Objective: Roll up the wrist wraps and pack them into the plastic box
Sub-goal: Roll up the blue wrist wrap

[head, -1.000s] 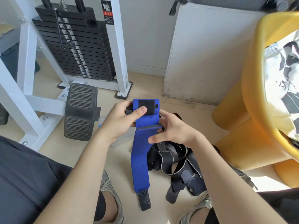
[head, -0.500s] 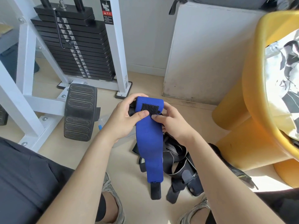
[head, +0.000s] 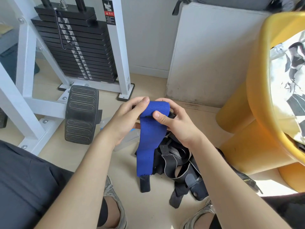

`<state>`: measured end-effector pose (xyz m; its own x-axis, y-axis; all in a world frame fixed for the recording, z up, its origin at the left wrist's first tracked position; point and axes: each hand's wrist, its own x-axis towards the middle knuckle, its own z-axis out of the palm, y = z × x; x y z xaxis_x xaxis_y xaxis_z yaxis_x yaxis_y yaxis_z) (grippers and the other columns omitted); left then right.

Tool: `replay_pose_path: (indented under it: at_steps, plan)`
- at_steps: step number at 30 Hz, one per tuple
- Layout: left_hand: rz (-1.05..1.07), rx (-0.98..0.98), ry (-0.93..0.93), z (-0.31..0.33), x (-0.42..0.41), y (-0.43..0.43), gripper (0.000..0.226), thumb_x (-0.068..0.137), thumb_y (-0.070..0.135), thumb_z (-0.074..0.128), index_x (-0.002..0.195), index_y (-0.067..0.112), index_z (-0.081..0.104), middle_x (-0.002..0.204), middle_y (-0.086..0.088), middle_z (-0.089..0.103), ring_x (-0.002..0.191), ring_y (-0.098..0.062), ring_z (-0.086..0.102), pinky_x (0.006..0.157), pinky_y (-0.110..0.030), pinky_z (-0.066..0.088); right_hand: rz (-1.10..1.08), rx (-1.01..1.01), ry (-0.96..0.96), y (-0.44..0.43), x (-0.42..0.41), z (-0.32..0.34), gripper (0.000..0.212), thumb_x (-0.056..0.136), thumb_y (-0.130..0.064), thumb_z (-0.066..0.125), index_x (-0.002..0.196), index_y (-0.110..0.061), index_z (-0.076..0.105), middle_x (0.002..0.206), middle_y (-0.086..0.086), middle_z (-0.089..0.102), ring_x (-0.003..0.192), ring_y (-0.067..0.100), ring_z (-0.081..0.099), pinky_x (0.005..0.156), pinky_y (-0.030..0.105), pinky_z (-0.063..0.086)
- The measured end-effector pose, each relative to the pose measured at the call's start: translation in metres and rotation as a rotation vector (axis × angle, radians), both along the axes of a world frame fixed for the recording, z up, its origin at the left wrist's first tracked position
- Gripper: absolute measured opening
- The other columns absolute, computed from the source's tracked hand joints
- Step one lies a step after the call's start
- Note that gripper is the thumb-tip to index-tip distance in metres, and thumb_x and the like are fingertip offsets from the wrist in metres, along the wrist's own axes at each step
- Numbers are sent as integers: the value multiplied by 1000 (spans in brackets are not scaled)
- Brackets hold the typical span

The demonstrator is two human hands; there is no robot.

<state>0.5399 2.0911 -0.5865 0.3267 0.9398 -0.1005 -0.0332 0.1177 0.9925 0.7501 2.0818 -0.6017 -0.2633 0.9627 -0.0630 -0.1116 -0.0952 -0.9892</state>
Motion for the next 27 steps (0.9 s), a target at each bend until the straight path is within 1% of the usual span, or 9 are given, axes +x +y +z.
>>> replay_pose_path:
  at_steps: [2, 6, 10, 14, 16, 18, 21, 24, 27]
  plan:
    - [-39, -52, 60, -1, -3, 0, 39, 108, 55, 60, 124, 26, 80, 119, -11, 81, 107, -28, 80, 81, -39, 66, 3, 10, -20, 1, 1, 0, 42, 95, -26, 85, 133, -20, 68, 125, 7, 76, 111, 26, 74, 94, 43, 61]
    - [-89, -2, 37, -5, -13, 1, 28, 109, 38, 66, 124, 19, 81, 120, -14, 81, 112, -33, 79, 87, -40, 67, 11, -53, -10, -2, 1, -4, 47, 93, -27, 86, 137, -27, 69, 131, 6, 77, 121, 26, 74, 99, 45, 61]
    - [-47, 122, 8, -4, -11, 3, 26, 102, 26, 76, 127, 20, 79, 121, -11, 80, 113, -30, 78, 87, -43, 67, 90, -69, -5, -2, 0, -9, 45, 104, -34, 74, 141, -10, 66, 139, 14, 73, 132, 35, 68, 116, 57, 50]
    - [35, 250, 259, -2, -8, 4, 49, 84, 27, 88, 131, 34, 75, 119, 7, 80, 109, -22, 77, 90, -46, 67, 54, -245, 30, -2, -2, -4, 83, 92, -66, 76, 143, -3, 62, 139, 16, 73, 131, 34, 69, 120, 58, 46]
    - [54, 286, 336, -3, -7, 2, 54, 80, 29, 92, 130, 38, 74, 116, 14, 79, 102, -13, 77, 89, -39, 66, 33, -215, 31, -1, -3, -5, 70, 98, -62, 71, 139, -6, 68, 136, 16, 74, 130, 36, 70, 120, 60, 45]
    - [73, 261, 293, -3, -7, 2, 53, 79, 30, 93, 127, 39, 75, 115, 14, 79, 102, -12, 77, 91, -39, 65, 22, -192, 44, 0, -4, -5, 54, 105, -54, 65, 134, -9, 72, 134, 17, 75, 128, 37, 70, 120, 61, 45]
    - [83, 162, 223, -2, -4, 2, 47, 78, 44, 94, 121, 36, 76, 112, 7, 81, 106, -20, 79, 93, -51, 66, 3, -172, 49, 0, -8, -3, 47, 108, -53, 61, 128, -13, 76, 129, 15, 78, 124, 34, 73, 113, 54, 54]
    - [73, 106, 218, 0, 1, 0, 40, 80, 55, 90, 113, 37, 78, 105, 5, 82, 101, -21, 81, 88, -53, 68, -29, -110, -56, 0, -15, 2, 42, 110, -56, 56, 116, -23, 81, 118, 3, 82, 112, 20, 78, 90, 29, 61]
    - [105, 179, 309, 1, -2, 1, 32, 89, 43, 87, 118, 41, 75, 107, 10, 81, 104, -20, 78, 94, -53, 65, -107, -177, -124, 2, -23, -2, 57, 100, -68, 59, 138, -27, 64, 130, -5, 77, 120, 12, 74, 104, 35, 57]
